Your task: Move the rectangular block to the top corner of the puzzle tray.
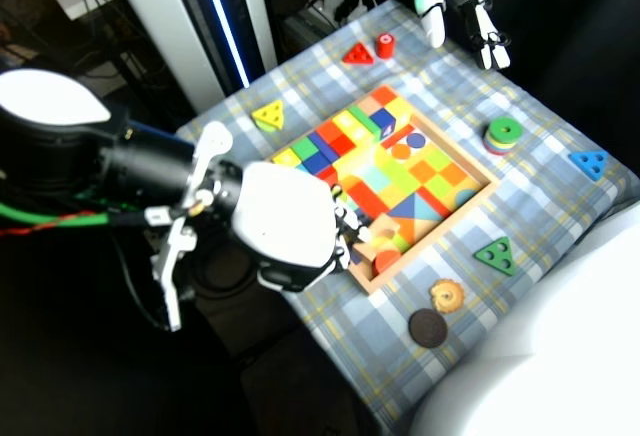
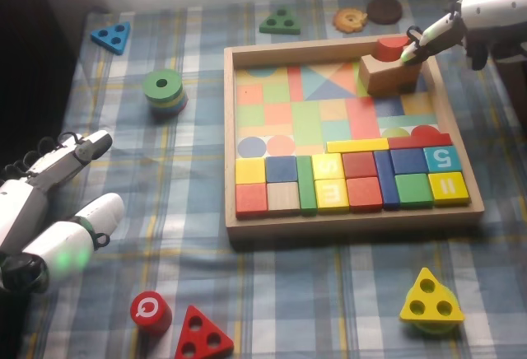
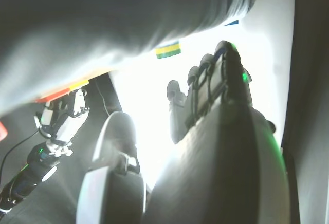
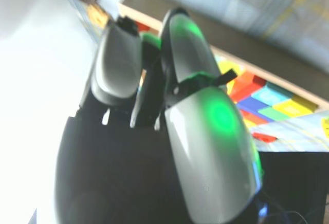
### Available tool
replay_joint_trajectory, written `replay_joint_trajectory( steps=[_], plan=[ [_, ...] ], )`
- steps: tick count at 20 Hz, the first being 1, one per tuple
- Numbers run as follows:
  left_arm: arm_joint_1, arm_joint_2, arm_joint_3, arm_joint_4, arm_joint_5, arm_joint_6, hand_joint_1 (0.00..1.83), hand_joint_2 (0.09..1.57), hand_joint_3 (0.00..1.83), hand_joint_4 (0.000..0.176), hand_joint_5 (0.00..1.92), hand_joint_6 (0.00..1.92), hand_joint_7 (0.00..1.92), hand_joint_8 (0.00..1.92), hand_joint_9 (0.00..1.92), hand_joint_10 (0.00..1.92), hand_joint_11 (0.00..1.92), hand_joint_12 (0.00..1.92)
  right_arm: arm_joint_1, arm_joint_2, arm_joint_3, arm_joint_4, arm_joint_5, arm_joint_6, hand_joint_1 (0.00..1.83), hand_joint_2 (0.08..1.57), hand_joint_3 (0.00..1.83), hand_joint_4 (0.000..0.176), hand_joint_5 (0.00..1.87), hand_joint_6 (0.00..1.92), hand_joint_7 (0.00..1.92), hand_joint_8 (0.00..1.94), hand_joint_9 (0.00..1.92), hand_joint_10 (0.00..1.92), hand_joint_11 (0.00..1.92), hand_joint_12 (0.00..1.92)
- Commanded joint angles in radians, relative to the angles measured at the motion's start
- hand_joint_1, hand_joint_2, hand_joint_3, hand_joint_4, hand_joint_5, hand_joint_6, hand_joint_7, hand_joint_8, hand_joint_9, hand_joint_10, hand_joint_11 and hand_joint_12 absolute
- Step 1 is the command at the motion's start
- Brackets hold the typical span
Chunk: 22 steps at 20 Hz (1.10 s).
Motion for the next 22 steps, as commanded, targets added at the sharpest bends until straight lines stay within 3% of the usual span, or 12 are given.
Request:
replay_joint_trajectory(
  steps=[1, 3, 4, 7, 9, 10, 12, 16, 18, 20, 22],
  plan=[
    [-0.01, 0.006, 0.003, 0.039, -0.104, -0.007, 0.53, 1.37, 0.0, 0.057, 0.35, 0.0, 0.17, 0.0, 0.1, 0.0, 0.0, 0.13, -0.001, -0.003, 0.007, 0.013, -0.041, -0.004, 1.64, 1.16, 0.0, 0.0, 0.43, 0.0, 1.24, 1.94, 1.49, 1.92, 1.56, 1.92],
    [-0.01, 0.006, 0.003, 0.039, -0.104, -0.007, 0.55, 1.37, 0.0, 0.068, 0.35, 0.0, 0.16, 0.0, 0.09, 0.0, 0.0, 0.1, -0.001, -0.008, 0.014, 0.013, -0.047, -0.004, 1.57, 1.19, 0.01, 0.0, 0.4, 0.0, 1.23, 1.94, 1.49, 1.92, 1.56, 1.92],
    [-0.01, 0.006, 0.002, 0.039, -0.104, -0.007, 0.56, 1.37, 0.0, 0.065, 0.35, 0.0, 0.17, 0.0, 0.09, 0.0, 0.0, 0.13, -0.001, -0.01, 0.017, 0.013, -0.049, -0.004, 1.56, 1.19, 0.01, 0.0, 0.39, 0.0, 1.24, 1.94, 1.5, 1.92, 1.56, 1.92],
    [-0.01, 0.006, 0.002, 0.04, -0.104, -0.007, 0.56, 1.37, 0.0, 0.072, 0.34, 0.0, 0.16, 0.0, 0.09, 0.0, 0.0, 0.13, -0.001, -0.022, 0.032, 0.013, -0.059, -0.004, 1.61, 1.19, 0.0, 0.0, 0.41, 0.0, 1.23, 1.94, 1.53, 1.92, 1.61, 1.92],
    [-0.01, 0.006, 0.002, 0.04, -0.105, -0.007, 0.55, 1.37, 0.0, 0.072, 0.34, 0.0, 0.16, 0.0, 0.09, 0.0, 0.0, 0.13, -0.001, -0.026, 0.039, 0.013, -0.064, -0.004, 1.63, 1.19, 0.0, 0.0, 0.4, 0.0, 1.29, 1.94, 1.56, 1.92, 1.64, 1.92],
    [-0.01, 0.006, 0.002, 0.04, -0.105, -0.007, 0.53, 1.37, 0.0, 0.054, 0.35, 0.0, 0.18, 0.0, 0.1, 0.0, 0.0, 0.16, -0.001, -0.027, 0.041, 0.013, -0.066, -0.004, 1.62, 1.19, 0.0, 0.0, 0.39, 0.0, 1.3, 1.94, 1.56, 1.92, 1.63, 1.92],
    [-0.01, 0.006, 0.002, 0.04, -0.105, -0.007, 0.54, 1.37, 0.0, 0.067, 0.34, 0.0, 0.17, 0.0, 0.1, 0.0, 0.0, 0.15, -0.001, -0.033, 0.052, 0.013, -0.072, -0.004, 1.59, 1.19, 0.0, 0.0, 0.4, 0.0, 1.34, 1.94, 1.56, 1.92, 1.62, 1.92],
    [-0.01, 0.006, 0.002, 0.04, -0.106, -0.008, 0.53, 1.37, 0.0, 0.058, 0.35, 0.0, 0.17, 0.0, 0.1, 0.0, 0.0, 0.16, -0.001, -0.046, 0.07, 0.014, -0.08, -0.004, 1.66, 1.17, 0.0, 0.0, 0.4, 0.0, 1.35, 1.94, 1.59, 1.92, 1.66, 1.92],
    [-0.009, 0.005, 0.002, 0.04, -0.107, -0.008, 0.53, 1.37, 0.0, 0.074, 0.33, 0.0, 0.16, 0.0, 0.1, 0.0, 0.0, 0.17, 0.0, -0.046, 0.066, 0.016, -0.08, -0.004, 1.66, 1.17, 0.0, 0.0, 0.39, 0.0, 1.35, 1.94, 1.58, 1.92, 1.65, 1.92],
    [-0.009, 0.005, 0.002, 0.039, -0.107, -0.008, 0.56, 1.37, 0.0, 0.065, 0.34, 0.0, 0.16, 0.0, 0.09, 0.0, 0.0, 0.1, 0.0, -0.044, 0.061, 0.018, -0.079, -0.004, 1.67, 1.17, 0.0, 0.0, 0.39, 0.0, 1.37, 1.94, 1.59, 1.92, 1.65, 1.92],
    [-0.008, 0.004, 0.002, 0.039, -0.106, -0.008, 0.54, 1.37, 0.0, 0.067, 0.34, 0.0, 0.16, 0.0, 0.09, 0.0, 0.0, 0.11, 0.002, -0.04, 0.06, 0.018, -0.079, -0.005, 1.67, 1.17, 0.0, 0.0, 0.38, 0.0, 1.37, 1.94, 1.6, 1.92, 1.66, 1.92]
  ],
)
